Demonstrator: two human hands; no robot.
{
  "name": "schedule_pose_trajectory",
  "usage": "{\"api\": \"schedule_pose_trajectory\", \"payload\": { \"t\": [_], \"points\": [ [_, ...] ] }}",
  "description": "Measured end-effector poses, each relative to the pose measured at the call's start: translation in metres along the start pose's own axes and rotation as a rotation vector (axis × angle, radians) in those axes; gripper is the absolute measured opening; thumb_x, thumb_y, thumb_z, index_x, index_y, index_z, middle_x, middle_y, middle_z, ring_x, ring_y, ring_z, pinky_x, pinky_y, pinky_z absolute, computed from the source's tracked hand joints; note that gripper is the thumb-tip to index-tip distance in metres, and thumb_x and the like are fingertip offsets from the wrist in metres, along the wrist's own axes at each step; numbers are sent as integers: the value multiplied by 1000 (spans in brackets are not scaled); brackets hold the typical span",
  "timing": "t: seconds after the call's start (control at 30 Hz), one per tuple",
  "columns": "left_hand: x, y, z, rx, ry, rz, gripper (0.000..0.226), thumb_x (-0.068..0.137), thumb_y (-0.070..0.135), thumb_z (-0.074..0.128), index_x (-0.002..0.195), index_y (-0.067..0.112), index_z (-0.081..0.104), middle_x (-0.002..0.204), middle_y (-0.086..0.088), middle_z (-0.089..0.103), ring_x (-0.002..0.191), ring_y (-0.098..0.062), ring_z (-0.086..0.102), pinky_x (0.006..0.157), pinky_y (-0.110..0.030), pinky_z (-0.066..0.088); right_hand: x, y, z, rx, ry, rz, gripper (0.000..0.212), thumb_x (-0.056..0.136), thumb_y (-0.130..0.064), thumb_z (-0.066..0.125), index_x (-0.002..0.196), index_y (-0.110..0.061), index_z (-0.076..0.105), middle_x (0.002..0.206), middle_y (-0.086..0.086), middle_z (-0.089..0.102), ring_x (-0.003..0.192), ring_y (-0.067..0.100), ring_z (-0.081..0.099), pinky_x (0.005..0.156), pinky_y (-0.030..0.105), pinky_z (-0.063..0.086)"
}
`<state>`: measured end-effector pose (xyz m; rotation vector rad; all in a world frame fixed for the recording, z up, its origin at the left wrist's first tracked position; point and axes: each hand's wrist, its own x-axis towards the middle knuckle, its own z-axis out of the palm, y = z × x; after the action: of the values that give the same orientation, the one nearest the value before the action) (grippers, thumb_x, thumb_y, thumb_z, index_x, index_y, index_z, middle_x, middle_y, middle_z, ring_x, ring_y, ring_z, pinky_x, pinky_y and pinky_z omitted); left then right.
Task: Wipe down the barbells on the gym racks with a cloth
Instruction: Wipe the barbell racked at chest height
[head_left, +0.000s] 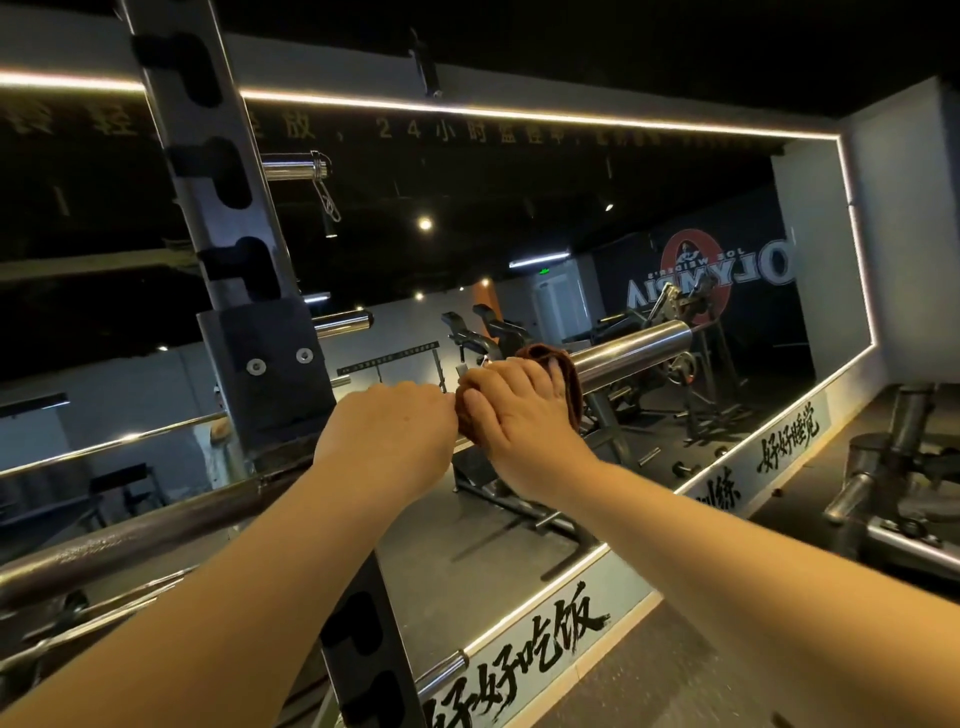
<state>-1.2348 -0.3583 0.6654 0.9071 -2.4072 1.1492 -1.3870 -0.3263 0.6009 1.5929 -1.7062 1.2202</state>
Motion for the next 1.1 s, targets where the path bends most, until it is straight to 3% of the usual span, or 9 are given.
{"api": "schedule_pose_trajectory", "payload": {
  "t": [0.1, 0.2, 0.3, 0.5, 0.67, 0.77, 0.9, 1.0, 1.1],
  "points": [
    [3, -2, -1, -46, -86, -53, 7, 103, 24, 48, 107, 18, 48, 82, 1, 43, 75, -16, 52, 73, -32, 48, 11, 15, -12, -28, -60, -14, 37, 108, -44, 26, 131, -33, 54, 131, -11, 55, 134, 14, 39, 125, 42, 0],
    [-3, -11, -5, -30, -148, -33, 28, 102, 27, 53, 128, 17, 47, 95, 0, 43, 87, -18, 52, 84, -37, 53, 19, 7, -14, -83, -102, 81, 37, 108, -37, 26, 127, -28, 57, 132, -6, 57, 136, 21, 41, 125, 48, -1],
    [-19, -16, -11, 175, -55, 83, 34, 108, 37, 40, 135, 17, 40, 91, -2, 37, 79, -18, 44, 72, -33, 45, 17, -26, -4, -167, -130, 105, 38, 107, -31, 26, 125, -25, 58, 137, -2, 54, 140, 27, 35, 123, 58, -6],
    [-24, -18, -2, 99, 63, 73, 28, 109, 35, 33, 129, 17, 44, 93, -2, 46, 79, -17, 54, 73, -33, 53, 5, -10, -10, -57, -117, -165, 42, 110, -41, 25, 142, -29, 50, 137, -8, 56, 137, 12, 39, 123, 32, -6],
    [-19, -17, 3, 10, 55, 24, 22, 108, 30, 37, 120, 16, 51, 99, -2, 55, 86, -19, 60, 81, -38, 56, 15, -5, -10, -131, -87, -52, 40, 110, -38, 24, 129, -28, 57, 128, -6, 59, 132, 18, 46, 126, 42, 4],
    [-13, -16, 4, 8, 44, 49, 23, 108, 30, 39, 117, 15, 53, 90, -2, 47, 83, -20, 58, 81, -38, 56, 5, -20, 1, -96, -34, 23, 41, 109, -34, 23, 133, -26, 56, 135, -6, 54, 139, 17, 35, 125, 45, -7],
    [-8, -17, 10, -72, 31, 39, 24, 108, 32, 37, 118, 15, 51, 93, -2, 47, 87, -20, 59, 85, -38, 55, -18, -15, 6, -76, -3, -57, 52, 107, -44, 18, 150, -26, 39, 151, -6, 41, 149, 15, 19, 124, 36, -12],
    [-5, -18, 10, -121, 13, 40, 23, 107, 31, 39, 119, 14, 50, 91, -2, 46, 85, -20, 56, 84, -37, 54, -7, -6, -6, -72, -65, -74, 43, 109, -41, 26, 146, -27, 45, 143, -7, 49, 141, 14, 32, 124, 35, 5],
    [-3, -19, 11, -152, -18, 29, 24, 105, 29, 44, 124, 15, 48, 93, -2, 46, 85, -20, 55, 85, -36, 52, 27, -9, -16, -298, -195, -75, 33, 109, -38, 37, 130, -22, 56, 121, -2, 63, 120, 22, 53, 111, 41, 31]
  ]
}}
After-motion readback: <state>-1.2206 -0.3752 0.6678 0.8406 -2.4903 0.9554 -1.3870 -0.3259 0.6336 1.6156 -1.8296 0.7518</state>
